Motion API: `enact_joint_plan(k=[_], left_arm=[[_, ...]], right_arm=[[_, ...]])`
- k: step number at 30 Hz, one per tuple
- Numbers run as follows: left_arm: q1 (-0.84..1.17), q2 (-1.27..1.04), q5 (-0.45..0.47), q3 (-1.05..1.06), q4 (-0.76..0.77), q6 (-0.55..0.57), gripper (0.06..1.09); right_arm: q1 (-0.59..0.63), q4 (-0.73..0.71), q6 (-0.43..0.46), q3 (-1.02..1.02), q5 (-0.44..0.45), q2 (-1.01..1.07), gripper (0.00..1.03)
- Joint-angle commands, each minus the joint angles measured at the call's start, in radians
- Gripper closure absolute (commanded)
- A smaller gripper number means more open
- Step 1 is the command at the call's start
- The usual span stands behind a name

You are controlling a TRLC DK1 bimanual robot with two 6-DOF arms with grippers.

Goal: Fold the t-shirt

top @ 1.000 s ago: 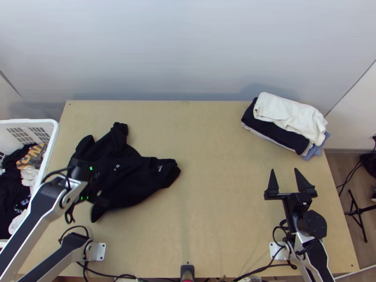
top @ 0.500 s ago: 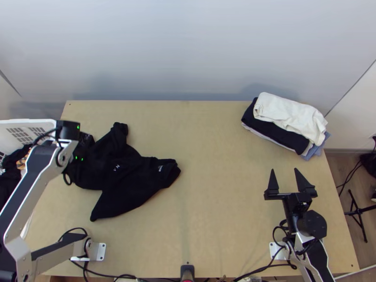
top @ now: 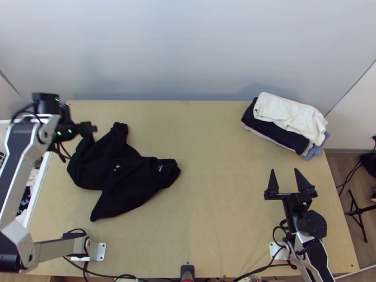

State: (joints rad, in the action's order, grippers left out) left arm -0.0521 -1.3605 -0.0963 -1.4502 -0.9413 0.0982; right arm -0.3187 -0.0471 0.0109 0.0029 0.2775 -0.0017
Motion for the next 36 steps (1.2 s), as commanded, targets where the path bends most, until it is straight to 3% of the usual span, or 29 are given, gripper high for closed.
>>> enact_joint_plan(k=[1, 3, 9, 11, 19, 28, 36], left_arm=[[-0.137, -0.111, 0.024, -0.173, -0.094, 0.121, 0.18], [-0.19, -0.167, 0.058, -0.23, -0.191, 0.129, 0.12], [-0.301, -0.242, 0.073, -0.239, -0.298, 0.167, 0.1], [-0.325, -0.252, 0.073, -0.236, -0.323, 0.182, 0.1], [-0.356, -0.206, 0.073, -0.168, -0.378, 0.233, 0.1], [-0.33, -0.175, 0.073, -0.076, -0.33, 0.235, 0.1], [-0.288, -0.19, 0.076, -0.081, -0.297, 0.221, 0.1]], right_arm=[[0.0, 0.0, 0.0, 0.0, 0.0, 0.0, 0.04], [0.0, 0.0, 0.0, 0.0, 0.0, 0.0, 0.04], [-0.017, 0.0, -0.029, 0.0, 0.0, 0.0, 0.04], [-0.069, 0.0, -0.111, 0.0, -0.001, 0.0, 0.04], [-0.263, -0.002, -0.167, 0.0, -0.012, 0.002, 0.04], [-0.212, -0.04, 0.06, 0.068, -0.015, 0.074, 0.04], [-0.241, -0.017, 0.133, 0.393, -0.031, 0.586, 0.04]])
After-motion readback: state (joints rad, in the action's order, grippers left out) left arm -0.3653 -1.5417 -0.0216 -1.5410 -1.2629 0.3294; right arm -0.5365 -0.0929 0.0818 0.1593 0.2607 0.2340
